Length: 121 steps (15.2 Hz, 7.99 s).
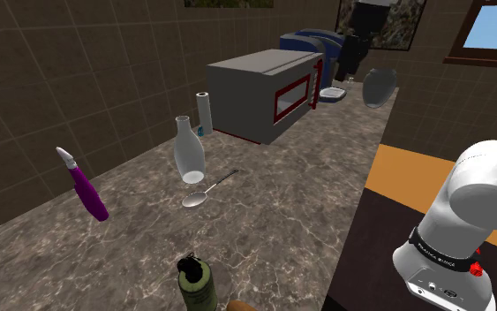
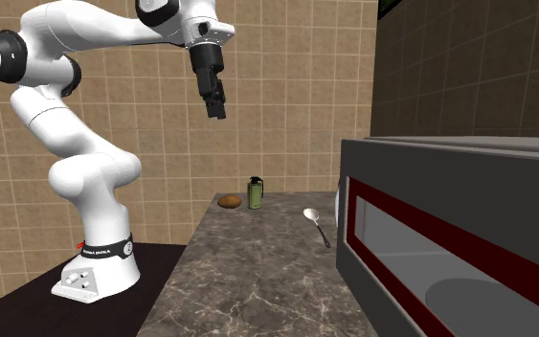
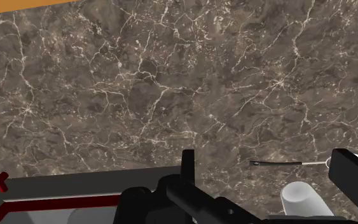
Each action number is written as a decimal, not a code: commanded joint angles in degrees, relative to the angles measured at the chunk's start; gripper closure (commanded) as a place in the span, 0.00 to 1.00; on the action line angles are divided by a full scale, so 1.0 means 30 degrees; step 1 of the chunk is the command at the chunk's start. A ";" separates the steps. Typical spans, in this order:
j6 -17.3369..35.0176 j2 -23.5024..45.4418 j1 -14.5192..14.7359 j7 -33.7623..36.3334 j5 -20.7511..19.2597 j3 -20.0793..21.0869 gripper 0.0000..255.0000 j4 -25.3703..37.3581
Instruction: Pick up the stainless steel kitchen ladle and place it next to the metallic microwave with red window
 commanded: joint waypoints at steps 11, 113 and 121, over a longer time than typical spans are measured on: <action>0.4338 0.1136 -0.0872 0.9154 0.2723 0.4609 0.00 -0.3306; 0.5415 2.0514 -0.1335 3.8647 -0.3395 1.1411 1.00 1.3388; 0.3363 2.0518 -0.1146 3.8541 -0.3333 1.1492 1.00 1.5460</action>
